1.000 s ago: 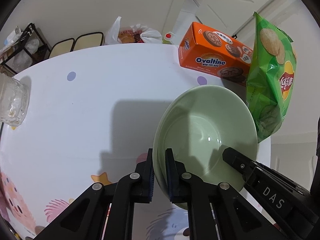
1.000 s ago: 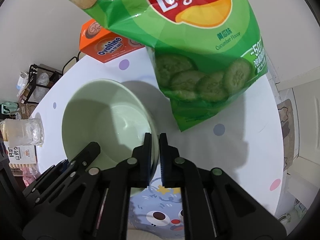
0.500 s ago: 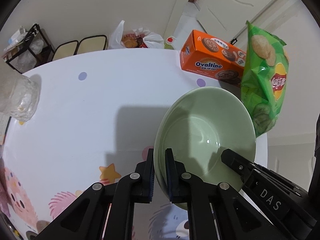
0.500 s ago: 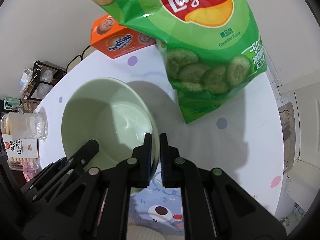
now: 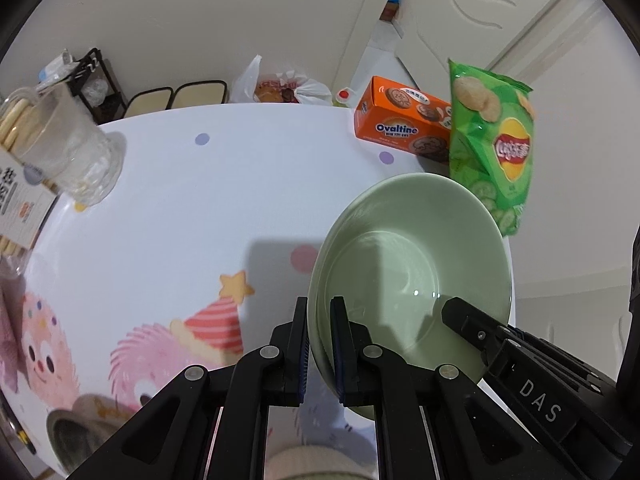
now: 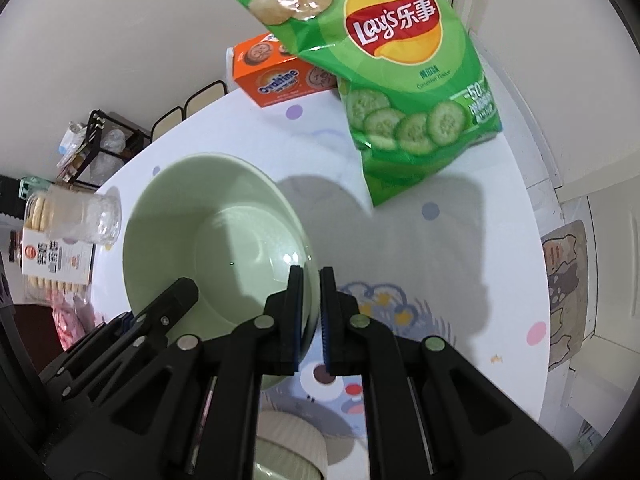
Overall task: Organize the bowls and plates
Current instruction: 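Lift the small green bowl with both tools and carry it over the large green bowl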
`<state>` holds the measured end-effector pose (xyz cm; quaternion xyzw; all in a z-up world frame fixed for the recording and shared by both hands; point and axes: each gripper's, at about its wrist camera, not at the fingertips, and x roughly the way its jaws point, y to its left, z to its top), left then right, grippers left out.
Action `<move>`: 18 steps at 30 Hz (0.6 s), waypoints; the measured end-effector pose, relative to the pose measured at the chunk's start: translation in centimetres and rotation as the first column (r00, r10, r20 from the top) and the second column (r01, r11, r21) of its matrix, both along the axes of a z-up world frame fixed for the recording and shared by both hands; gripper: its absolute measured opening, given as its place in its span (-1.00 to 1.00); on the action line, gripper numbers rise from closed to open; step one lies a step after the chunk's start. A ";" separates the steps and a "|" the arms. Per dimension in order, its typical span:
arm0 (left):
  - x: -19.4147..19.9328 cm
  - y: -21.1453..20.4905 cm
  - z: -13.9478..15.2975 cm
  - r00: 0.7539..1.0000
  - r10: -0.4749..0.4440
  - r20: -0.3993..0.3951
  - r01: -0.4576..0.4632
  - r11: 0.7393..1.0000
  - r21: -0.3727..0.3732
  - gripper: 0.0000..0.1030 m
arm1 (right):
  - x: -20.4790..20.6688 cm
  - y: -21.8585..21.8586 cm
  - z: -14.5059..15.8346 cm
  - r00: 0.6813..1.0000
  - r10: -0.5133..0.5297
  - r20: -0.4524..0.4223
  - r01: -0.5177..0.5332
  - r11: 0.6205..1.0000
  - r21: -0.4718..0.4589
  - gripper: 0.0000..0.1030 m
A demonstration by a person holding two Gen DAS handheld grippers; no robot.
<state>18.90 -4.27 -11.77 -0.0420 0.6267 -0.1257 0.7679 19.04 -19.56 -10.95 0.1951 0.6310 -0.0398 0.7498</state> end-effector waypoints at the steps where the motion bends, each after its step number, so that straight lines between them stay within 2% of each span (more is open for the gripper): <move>1: -0.6 0.1 0.2 1.000 0.004 0.002 -0.004 1.000 0.001 -0.82 | -0.4 0.1 0.2 1.000 0.003 0.002 -0.003 1.000 0.001 -0.82; 15: -8.5 2.1 2.8 0.996 0.076 0.043 -0.077 0.997 0.006 -0.82 | -7.0 2.4 2.5 0.995 0.094 0.045 -0.093 0.996 -0.008 -0.82; 18: -10.5 2.3 4.1 0.993 0.083 0.087 -0.084 0.996 0.011 -0.83 | -8.3 2.8 3.3 0.991 0.116 0.069 -0.115 0.993 -0.015 -0.82</move>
